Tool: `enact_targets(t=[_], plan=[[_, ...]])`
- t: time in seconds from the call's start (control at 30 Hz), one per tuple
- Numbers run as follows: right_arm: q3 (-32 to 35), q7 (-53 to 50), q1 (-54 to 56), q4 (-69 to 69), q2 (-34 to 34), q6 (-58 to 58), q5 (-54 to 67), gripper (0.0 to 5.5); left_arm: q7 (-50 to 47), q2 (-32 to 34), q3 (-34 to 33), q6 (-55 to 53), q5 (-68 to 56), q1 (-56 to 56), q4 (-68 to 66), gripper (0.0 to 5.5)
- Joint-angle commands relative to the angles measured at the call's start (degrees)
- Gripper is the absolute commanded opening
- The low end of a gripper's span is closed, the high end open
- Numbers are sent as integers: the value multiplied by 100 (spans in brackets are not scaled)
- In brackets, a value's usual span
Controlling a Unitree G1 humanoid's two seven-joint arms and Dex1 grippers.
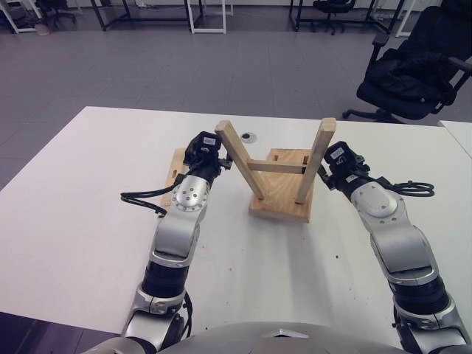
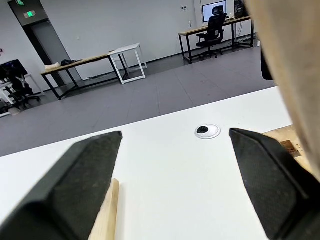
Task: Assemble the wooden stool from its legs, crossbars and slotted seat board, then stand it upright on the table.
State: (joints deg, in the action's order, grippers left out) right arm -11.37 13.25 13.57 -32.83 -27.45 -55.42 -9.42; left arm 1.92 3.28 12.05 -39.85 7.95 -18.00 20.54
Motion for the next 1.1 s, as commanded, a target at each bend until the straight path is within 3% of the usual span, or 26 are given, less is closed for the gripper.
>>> enact_targets(t=[0.03,0.17,0.33,0.5,0.63,0.73,0.83,0.93,1.1], plan=[[-1058,503,658,-103,9,-185,-8,272,854,-258,1283,136,-201,-684,489,397],[-813,515,217,77,-3,-134,33,272,837,-118,1307,104,-18,-651,589,397],[493,253,-994,639,-7,483,184,272,885,266,1039,98,202,-552,1191,397],[2173,-254,-1336,358,1162,1245,1146,272,1030,566,249,-23,36,37,1739,397],[2966,-496,-1333,99,1671,1562,1720,272,1112,722,-596,-42,-339,823,1704,397],[3000,-119,-1439,-18,1613,1844,2123,272,954,499,-1017,-255,-605,1337,1998,397],[2707,605,-1679,-46,1272,2241,2393,272,930,274,-698,-400,-814,1967,2237,397],[2277,1233,-1930,-466,1040,2433,2725,272,784,127,-865,-434,-934,2107,2355,397],[2022,796,-2130,-497,890,2458,2201,272,446,-230,-925,-561,-1140,2543,3006,397]])
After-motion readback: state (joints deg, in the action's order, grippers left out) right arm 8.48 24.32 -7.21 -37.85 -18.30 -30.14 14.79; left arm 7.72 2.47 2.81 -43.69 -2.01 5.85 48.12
